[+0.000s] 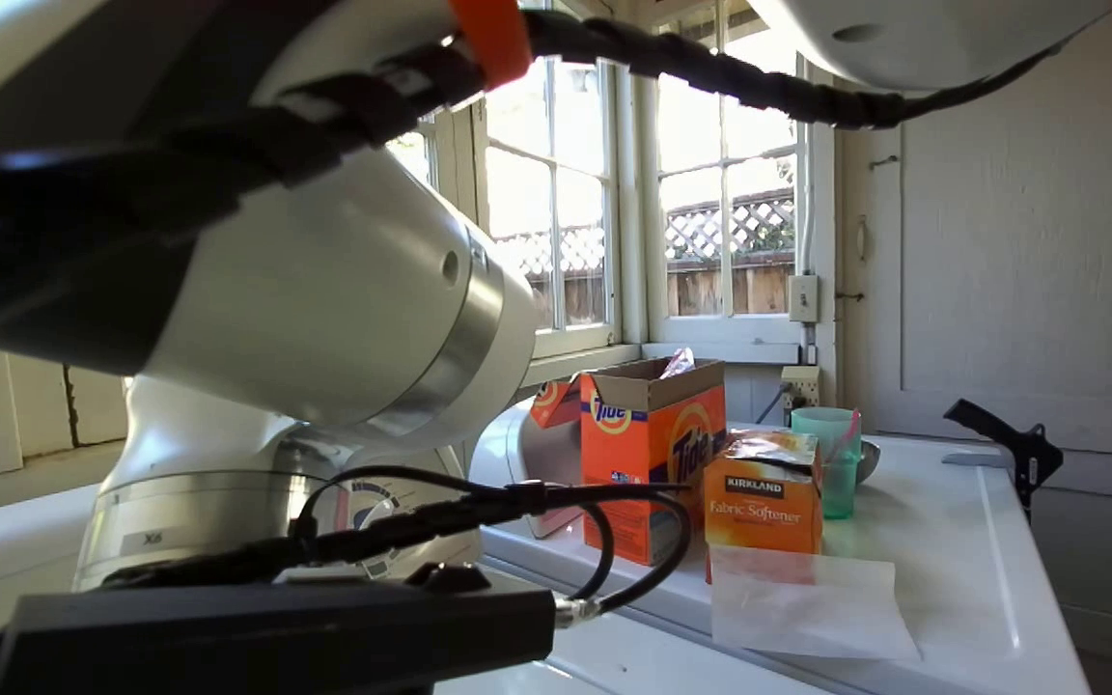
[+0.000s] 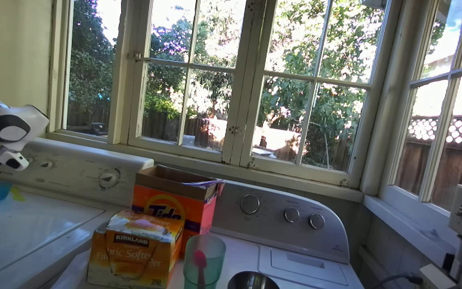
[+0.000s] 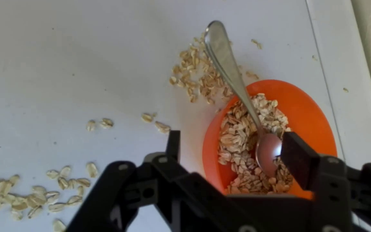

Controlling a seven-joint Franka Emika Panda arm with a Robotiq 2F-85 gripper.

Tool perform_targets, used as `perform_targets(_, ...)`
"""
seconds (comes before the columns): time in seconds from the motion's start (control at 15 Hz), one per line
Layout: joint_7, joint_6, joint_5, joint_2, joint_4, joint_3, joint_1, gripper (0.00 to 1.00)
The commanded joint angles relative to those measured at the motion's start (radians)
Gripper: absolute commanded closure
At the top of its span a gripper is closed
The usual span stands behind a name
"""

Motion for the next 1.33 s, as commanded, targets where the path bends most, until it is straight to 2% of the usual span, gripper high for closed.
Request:
perform_targets(0.0, 0.029, -0.043, -0.032, 0.047, 0.075, -0.016, 0.023, 0.46)
perform_targets(0.27, 0.035, -0.043, -0.034, 0.062, 0.099, -0.017, 0.026, 0.79)
perform_targets(0.47, 0.037, -0.054, -0.035, 0.072, 0.116, -0.019, 0.028, 0.99)
perform_targets(0.93, 0.031, -0.101, -0.036, 0.082, 0.144, -0.019, 0.025, 0.99)
perform_targets(1.27, 0.022, -0.169, -0.055, 0.073, 0.204, -0.023, 0.029, 0.99)
